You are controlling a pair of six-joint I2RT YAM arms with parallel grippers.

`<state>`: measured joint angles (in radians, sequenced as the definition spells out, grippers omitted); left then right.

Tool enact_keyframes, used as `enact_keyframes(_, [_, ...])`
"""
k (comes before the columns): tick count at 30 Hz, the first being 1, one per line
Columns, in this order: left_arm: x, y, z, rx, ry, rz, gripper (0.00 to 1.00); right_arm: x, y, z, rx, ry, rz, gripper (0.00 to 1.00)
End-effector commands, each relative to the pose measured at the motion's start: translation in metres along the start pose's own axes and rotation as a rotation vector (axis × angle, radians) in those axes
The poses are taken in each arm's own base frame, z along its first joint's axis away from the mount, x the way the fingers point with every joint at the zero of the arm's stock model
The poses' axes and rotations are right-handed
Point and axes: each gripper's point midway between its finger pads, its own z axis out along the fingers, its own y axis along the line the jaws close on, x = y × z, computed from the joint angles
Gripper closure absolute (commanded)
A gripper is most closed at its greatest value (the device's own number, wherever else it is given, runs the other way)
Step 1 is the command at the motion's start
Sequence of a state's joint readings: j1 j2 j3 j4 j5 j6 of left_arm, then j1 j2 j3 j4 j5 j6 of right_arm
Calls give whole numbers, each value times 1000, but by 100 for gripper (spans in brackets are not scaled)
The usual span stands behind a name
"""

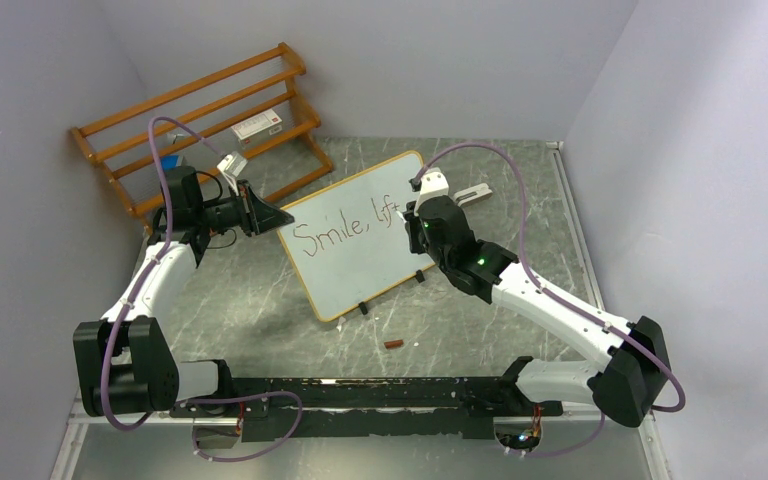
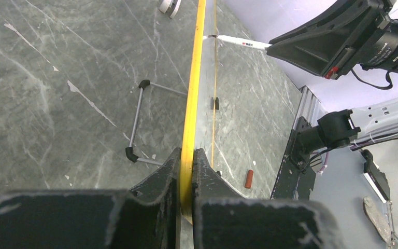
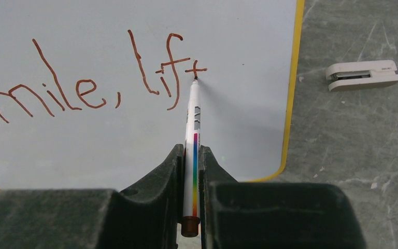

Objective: Write a sentence on the whiteboard

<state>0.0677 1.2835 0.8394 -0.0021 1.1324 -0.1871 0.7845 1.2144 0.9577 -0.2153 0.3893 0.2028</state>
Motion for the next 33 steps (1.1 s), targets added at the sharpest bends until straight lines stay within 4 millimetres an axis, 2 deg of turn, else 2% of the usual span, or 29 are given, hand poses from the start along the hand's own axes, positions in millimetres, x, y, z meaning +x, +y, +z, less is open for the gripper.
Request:
enact_keyframes(1, [15, 33, 1, -126, 27, 16, 95, 15, -3, 0, 2, 55, 1, 100])
enact_keyframes(20, [15, 33, 2, -128, 31, 13, 95, 20, -7, -2, 18, 74, -20, 100])
enact_keyframes(33, [16, 34, 2, -127, 32, 13, 95, 6, -17, -2, 78, 9, 4, 100])
